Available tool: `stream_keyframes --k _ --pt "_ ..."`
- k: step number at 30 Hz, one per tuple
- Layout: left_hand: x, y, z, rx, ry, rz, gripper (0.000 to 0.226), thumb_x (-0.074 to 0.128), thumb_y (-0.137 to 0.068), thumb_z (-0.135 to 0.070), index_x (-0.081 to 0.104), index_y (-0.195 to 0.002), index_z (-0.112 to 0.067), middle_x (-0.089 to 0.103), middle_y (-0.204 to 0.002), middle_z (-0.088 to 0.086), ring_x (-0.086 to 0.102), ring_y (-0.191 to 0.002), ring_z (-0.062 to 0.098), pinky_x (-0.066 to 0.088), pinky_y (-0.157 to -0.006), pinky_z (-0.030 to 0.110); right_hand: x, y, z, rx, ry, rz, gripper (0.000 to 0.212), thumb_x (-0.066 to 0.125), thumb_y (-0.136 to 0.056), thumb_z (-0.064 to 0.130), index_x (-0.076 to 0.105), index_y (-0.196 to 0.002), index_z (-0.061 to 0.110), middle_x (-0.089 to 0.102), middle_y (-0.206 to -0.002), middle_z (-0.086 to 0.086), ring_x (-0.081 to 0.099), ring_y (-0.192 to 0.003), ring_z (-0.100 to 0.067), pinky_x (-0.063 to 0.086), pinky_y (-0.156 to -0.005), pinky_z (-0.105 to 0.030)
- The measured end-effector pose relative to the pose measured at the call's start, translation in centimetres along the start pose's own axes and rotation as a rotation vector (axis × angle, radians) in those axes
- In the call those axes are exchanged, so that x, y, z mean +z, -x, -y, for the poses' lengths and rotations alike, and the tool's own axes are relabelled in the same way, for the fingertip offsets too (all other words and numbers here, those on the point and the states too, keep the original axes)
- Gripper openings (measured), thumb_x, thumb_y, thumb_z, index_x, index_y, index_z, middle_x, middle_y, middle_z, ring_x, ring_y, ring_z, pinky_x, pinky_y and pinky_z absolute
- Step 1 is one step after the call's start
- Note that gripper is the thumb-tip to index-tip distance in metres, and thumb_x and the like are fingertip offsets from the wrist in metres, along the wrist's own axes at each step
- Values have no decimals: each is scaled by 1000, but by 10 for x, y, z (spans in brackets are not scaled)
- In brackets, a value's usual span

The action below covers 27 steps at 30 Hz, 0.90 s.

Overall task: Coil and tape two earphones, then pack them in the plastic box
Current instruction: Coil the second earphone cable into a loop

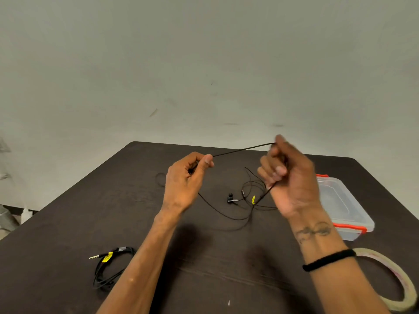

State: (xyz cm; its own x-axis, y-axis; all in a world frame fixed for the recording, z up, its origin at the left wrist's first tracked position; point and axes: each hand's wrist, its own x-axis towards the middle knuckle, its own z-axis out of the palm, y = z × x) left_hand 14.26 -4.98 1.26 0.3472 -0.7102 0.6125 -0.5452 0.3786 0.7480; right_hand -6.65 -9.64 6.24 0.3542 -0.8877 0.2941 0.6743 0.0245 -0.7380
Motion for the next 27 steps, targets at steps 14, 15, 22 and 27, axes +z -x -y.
stream_keyframes --k 14,15,22,27 --pt "8 8 -8 302 -369 -55 19 55 -108 -36 69 -106 -23 66 -82 -12 61 -68 8 51 -62 31 -5 6 -7 231 871 154 47 81 -73 51 79 -109 22 82 -103 0 75 -95 -12 60 -90 -35" --pt "11 11 -9 333 -374 -7 18 54 -109 -36 68 -108 -25 68 -85 -11 63 -71 9 53 -64 35 -5 5 -10 167 879 163 43 81 -76 49 78 -111 24 81 -105 4 76 -99 -11 61 -91 -33" --pt "18 13 -10 377 -438 54 12 57 -108 -34 66 -103 -27 61 -77 -15 57 -63 8 49 -57 32 -8 3 -17 13 838 120 11 72 -99 17 81 -102 12 76 -79 -8 63 -61 -15 60 -66 -30" --pt "20 14 -7 358 -450 74 12 56 -106 -35 64 -104 -26 53 -69 -16 52 -56 9 42 -53 24 -8 1 -22 -55 745 33 12 70 -100 17 80 -100 11 72 -75 -4 58 -61 -19 54 -62 -31"
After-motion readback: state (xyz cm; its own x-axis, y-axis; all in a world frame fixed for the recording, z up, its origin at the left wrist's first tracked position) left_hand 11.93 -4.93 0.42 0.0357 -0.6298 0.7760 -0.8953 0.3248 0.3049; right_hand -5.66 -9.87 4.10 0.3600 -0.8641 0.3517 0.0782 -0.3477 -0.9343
